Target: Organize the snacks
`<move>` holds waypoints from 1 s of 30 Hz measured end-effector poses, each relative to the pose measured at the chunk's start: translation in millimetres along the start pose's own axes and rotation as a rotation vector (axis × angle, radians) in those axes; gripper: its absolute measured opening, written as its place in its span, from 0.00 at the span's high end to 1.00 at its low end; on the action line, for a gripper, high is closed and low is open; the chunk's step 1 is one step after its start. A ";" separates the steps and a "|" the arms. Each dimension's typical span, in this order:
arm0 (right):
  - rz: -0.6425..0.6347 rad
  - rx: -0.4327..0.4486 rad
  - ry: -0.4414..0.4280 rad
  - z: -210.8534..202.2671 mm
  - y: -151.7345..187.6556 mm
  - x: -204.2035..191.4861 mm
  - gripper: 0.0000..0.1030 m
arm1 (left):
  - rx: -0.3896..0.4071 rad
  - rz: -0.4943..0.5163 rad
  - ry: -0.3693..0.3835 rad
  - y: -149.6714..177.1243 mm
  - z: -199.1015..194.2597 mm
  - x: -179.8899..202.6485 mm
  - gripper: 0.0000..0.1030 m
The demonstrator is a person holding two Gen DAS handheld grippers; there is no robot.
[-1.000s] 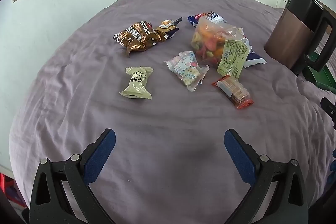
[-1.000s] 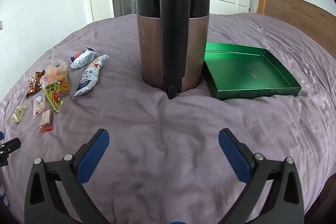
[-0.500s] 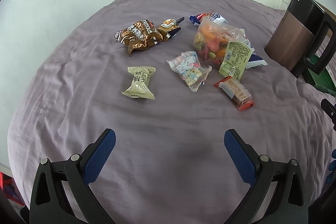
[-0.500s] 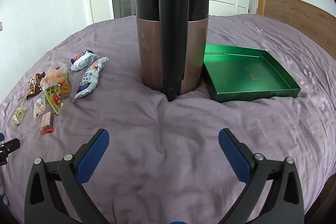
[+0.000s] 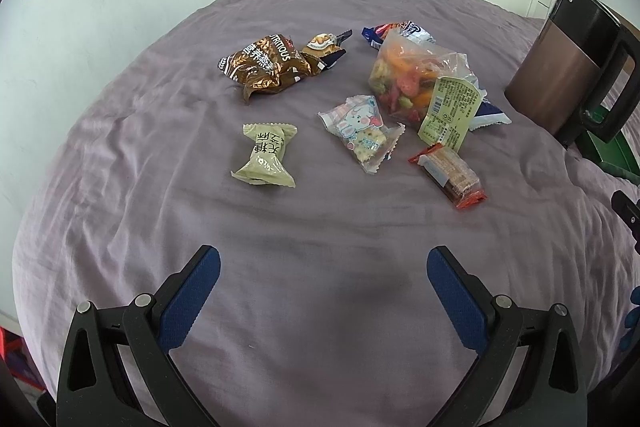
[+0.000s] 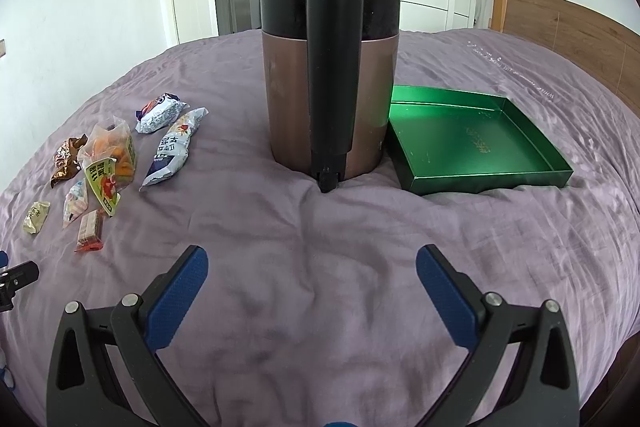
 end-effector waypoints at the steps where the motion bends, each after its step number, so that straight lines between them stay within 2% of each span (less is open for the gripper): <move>1: -0.002 0.001 0.003 -0.2 0.4 -0.2 0.00 | 0.000 -0.002 -0.001 0.1 0.0 0.2 0.01; 30: -0.023 -0.007 0.013 1.6 5.1 -2.5 0.00 | -0.015 -0.025 0.016 1.4 4.1 -7.3 0.01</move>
Point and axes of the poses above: each gripper's, at about its wrist camera, not at the fingertips, and z roughly the way its jaws point, x to its right, y to its underside, the point moved 9 cm from there along z, roughly the way its jaws point, and after that the axes turned 3 degrees about -x, right-handed, at the moved point
